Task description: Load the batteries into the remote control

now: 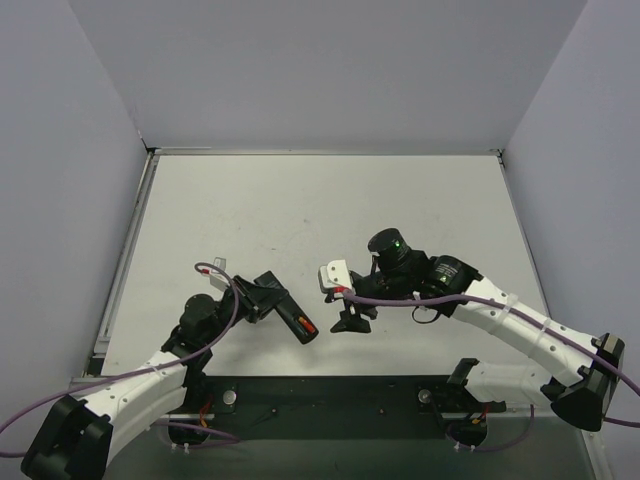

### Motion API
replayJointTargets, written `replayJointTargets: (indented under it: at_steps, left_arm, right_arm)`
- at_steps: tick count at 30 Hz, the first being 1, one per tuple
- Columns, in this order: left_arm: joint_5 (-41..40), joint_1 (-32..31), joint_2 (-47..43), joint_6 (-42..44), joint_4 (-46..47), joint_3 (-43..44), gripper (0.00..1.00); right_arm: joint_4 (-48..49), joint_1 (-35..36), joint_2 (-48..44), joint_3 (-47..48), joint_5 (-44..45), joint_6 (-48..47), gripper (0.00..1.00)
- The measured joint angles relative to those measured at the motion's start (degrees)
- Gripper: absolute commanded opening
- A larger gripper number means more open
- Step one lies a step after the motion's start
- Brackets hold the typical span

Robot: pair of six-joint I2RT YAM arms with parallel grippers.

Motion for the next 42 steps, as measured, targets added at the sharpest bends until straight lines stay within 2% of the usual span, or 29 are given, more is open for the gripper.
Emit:
replayJointTargets:
  at_steps: [8,26,42]
  left_arm:
    - [3.6,0.2,1.7,0.4,4.1,0.0,0.00]
    - [6.0,0.2,2.7,-0.1,7.7,0.7,0.00]
    - [6.1,0.2,0.9,-0.4,7.8,1.3,0.00]
  right_arm:
    - [1.7,0.7,3.4,0.0,-4.4,-3.5,0.47]
    - [2.3,2.3,8.2,0.0,-6.7,-4.7,0.38]
    - [3.6,3.0,10.3,0.2,-6.7,-5.0,0.36]
